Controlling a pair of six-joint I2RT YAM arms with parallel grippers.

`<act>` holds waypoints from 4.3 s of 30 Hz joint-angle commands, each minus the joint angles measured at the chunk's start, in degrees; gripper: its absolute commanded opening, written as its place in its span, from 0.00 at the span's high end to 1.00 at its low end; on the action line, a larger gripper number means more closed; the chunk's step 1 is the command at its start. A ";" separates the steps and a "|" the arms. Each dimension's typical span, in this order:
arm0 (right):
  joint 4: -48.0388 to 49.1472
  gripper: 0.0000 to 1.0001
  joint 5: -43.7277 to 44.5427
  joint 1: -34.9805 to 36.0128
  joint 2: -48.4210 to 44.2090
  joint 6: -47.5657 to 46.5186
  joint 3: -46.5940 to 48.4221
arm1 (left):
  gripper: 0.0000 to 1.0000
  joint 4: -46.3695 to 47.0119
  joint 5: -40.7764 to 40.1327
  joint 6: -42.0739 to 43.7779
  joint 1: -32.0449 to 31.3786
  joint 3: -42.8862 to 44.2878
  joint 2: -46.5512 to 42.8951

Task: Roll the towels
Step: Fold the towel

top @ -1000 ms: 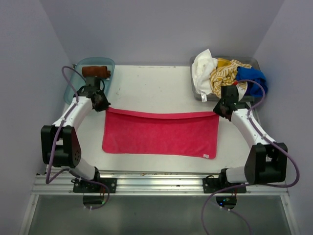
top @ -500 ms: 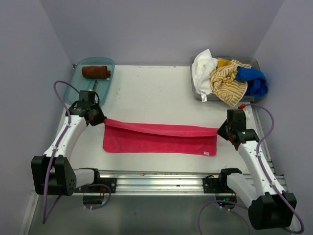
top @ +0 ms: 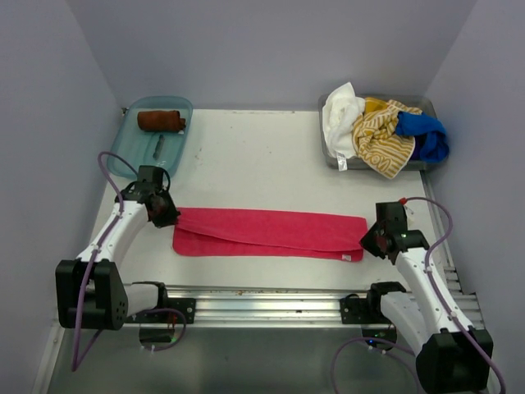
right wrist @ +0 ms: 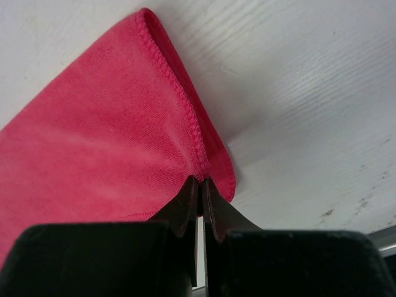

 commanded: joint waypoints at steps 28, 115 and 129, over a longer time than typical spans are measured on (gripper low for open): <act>-7.20 1.00 6.87 -0.19 -7.74 5.61 3.05 | 1.00 -3.98 -1.23 -7.85 0.64 -1.79 -6.80; 10.81 0.73 0.11 -0.80 20.84 -10.22 8.77 | 0.44 6.22 -4.03 -4.85 -0.33 5.07 11.32; 7.82 0.70 0.10 -0.80 15.73 -10.66 8.06 | 0.48 10.16 -0.09 -3.28 6.62 -3.72 11.73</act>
